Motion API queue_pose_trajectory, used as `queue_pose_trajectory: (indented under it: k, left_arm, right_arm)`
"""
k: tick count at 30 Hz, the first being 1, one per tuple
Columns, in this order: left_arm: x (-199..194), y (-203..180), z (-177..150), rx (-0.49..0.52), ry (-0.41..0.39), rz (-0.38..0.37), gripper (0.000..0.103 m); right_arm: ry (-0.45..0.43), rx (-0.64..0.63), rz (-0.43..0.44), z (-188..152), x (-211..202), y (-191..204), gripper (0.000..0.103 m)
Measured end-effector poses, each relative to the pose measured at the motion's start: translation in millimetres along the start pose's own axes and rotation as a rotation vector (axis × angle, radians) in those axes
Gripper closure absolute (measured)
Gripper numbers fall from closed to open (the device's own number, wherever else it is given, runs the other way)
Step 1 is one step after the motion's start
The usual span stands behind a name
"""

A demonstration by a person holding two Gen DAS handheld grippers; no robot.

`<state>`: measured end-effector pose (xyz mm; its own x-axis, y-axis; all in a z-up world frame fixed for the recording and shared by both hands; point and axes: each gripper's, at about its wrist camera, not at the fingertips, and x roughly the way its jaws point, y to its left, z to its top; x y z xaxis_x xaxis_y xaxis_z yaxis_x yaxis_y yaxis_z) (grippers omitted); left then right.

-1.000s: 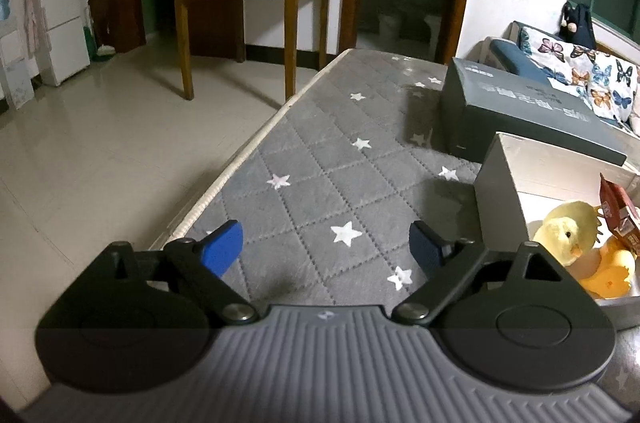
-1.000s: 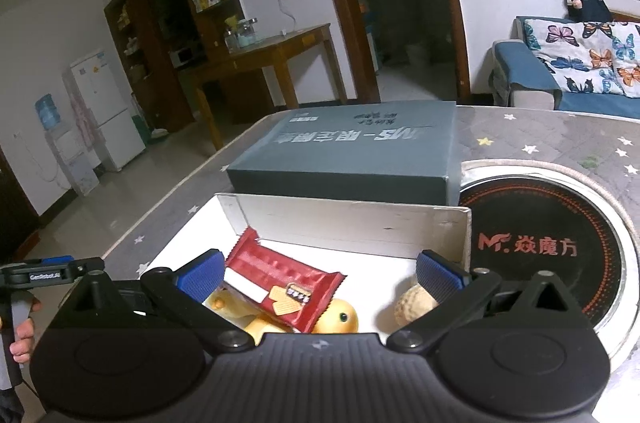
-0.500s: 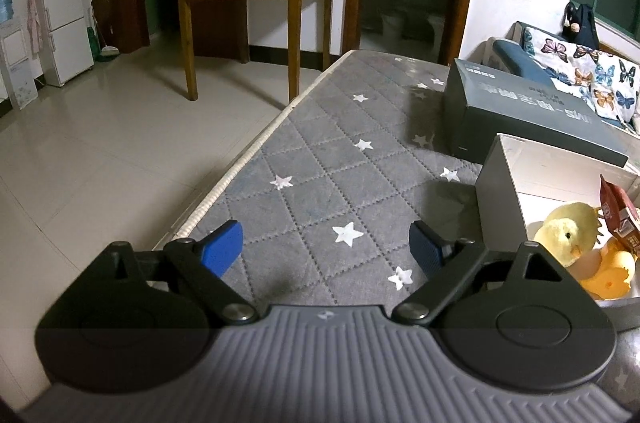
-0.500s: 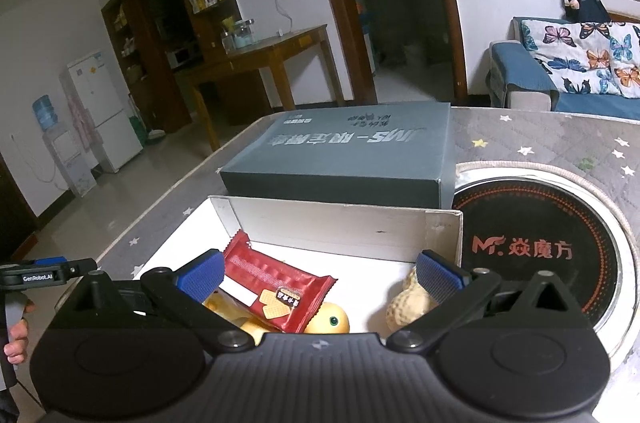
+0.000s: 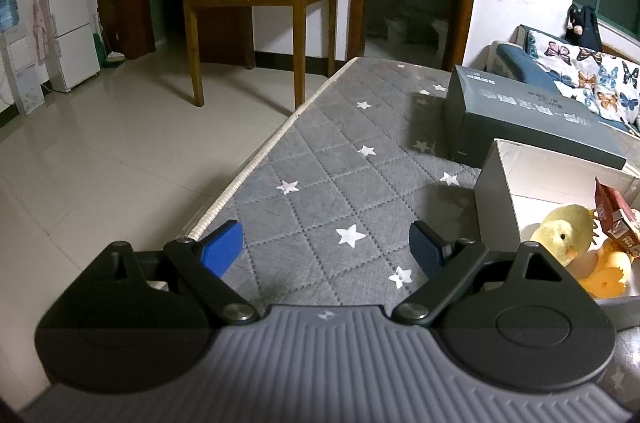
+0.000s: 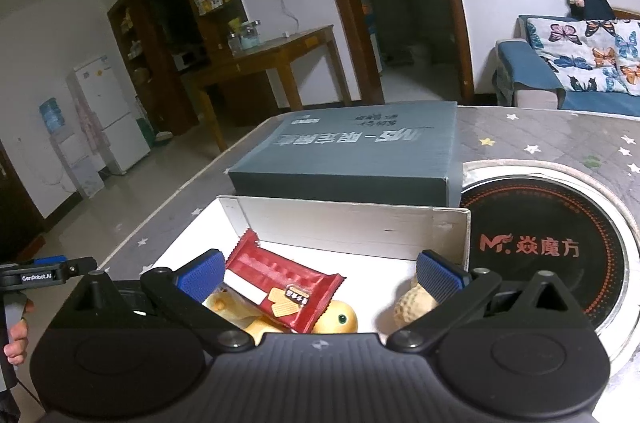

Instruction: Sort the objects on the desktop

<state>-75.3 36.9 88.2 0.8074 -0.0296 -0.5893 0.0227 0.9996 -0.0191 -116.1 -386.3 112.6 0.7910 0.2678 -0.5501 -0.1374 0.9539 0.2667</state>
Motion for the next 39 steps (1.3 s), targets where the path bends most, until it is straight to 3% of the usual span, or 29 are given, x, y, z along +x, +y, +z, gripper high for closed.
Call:
queue_pose_trajectory:
  k: [20,31,39]
  left_arm:
    - [-19.9,-19.8,1.9,0.054,-0.020,-0.005,0.014]
    - [9.9,-27.3,26.0,0.072,0.019,-0.049,0.014]
    - [43.5,-50.0,58.3,0.090,0.042,-0.130,0.014]
  right_arm:
    - [-0.044,0.021,-0.006,-5.4,-19.8,-12.6,0.000]
    - [-0.064,0.026,-0.055,-0.5,-22.6,-26.8,0.000]
    - [-0.075,0.057,-0.106,22.3,-17.5,-52.8,0.000]
